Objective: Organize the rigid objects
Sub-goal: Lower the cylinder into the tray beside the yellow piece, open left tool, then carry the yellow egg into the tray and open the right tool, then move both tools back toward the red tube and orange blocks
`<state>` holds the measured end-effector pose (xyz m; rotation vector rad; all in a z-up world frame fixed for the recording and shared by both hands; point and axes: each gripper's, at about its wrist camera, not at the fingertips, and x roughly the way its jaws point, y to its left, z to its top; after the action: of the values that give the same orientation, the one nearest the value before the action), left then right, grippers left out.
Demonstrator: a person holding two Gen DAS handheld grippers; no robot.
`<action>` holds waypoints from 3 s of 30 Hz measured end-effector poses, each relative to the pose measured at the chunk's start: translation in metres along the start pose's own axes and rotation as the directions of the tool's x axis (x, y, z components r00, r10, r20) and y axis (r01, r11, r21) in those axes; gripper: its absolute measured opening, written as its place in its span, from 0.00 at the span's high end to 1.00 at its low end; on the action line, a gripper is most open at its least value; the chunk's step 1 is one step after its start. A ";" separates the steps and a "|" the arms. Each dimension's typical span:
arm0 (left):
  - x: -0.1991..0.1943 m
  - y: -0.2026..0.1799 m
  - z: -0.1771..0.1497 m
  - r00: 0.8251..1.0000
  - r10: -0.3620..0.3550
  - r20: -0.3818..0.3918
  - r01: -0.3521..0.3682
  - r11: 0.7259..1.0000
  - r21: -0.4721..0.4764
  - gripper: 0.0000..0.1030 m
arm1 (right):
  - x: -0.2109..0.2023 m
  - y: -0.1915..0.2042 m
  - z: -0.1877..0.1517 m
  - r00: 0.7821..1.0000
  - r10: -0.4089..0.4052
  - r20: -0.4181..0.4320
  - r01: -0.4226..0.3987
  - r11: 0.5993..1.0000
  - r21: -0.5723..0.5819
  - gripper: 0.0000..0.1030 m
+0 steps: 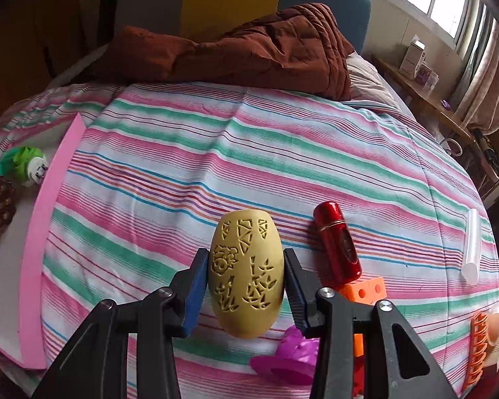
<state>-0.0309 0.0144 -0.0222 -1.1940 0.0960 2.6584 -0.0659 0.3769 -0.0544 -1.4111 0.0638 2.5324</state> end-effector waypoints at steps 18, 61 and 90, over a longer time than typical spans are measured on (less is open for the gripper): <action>0.005 0.020 -0.005 1.000 -0.003 -0.011 0.002 0.998 -0.061 0.49 | -0.065 0.178 0.015 0.910 0.416 -0.004 -0.410 0.895 -0.174 0.58; -0.006 0.014 -0.008 1.000 -0.014 -0.001 0.014 0.999 -0.032 0.49 | -0.059 0.181 0.001 0.929 0.370 0.010 -0.368 0.925 -0.092 0.56; 0.002 -0.072 0.012 0.997 -0.075 -0.028 0.079 0.983 0.164 0.48 | -0.056 -0.133 -0.033 0.995 -0.058 0.085 -0.001 0.820 0.572 0.56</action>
<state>-0.0243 0.0862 -0.0135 -1.1492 0.2622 2.5161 0.0203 0.4909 -0.0146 -1.0265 0.7196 2.2633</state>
